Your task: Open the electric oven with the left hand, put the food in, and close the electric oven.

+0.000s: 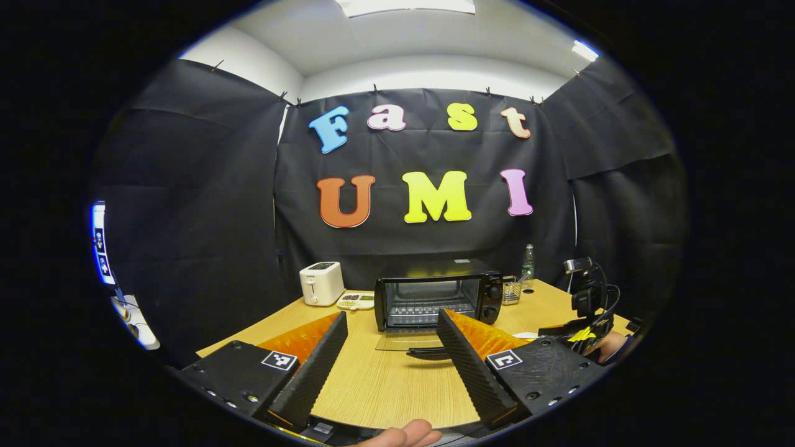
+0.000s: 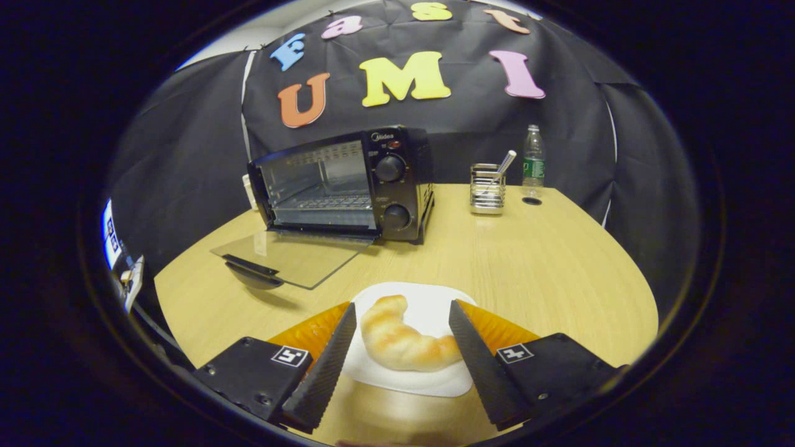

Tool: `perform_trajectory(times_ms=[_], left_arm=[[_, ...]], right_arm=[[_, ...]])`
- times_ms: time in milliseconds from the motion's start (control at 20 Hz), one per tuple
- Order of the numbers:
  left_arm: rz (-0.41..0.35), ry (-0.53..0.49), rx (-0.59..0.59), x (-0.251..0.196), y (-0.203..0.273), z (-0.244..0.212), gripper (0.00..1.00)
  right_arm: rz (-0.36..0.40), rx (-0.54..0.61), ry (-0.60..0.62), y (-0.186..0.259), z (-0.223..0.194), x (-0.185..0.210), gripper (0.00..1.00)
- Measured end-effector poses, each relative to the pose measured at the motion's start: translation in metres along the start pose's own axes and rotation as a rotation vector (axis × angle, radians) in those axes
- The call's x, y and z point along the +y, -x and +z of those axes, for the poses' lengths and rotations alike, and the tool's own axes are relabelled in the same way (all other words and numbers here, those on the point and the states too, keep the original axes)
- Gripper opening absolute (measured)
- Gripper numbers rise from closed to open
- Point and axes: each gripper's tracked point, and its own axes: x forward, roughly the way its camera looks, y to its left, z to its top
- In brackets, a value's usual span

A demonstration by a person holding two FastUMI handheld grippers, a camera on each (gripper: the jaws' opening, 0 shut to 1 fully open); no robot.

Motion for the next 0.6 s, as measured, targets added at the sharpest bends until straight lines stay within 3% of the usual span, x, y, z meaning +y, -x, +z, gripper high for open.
perform_trajectory(times_ms=[300,550,600], left_arm=[[0.014,-0.012,0.037,0.006,-0.01,-0.016,0.95],[-0.011,0.03,0.056,0.004,-0.006,-0.022,0.95],[-0.011,0.031,0.053,0.005,-0.005,-0.021,1.0]], right_arm=[[-0.069,0.111,0.169,-0.014,-0.015,-0.002,0.8],[-0.038,0.152,0.114,-0.012,-0.016,0.001,0.63],[-0.025,0.149,0.077,-0.01,-0.014,0.002,0.58]])
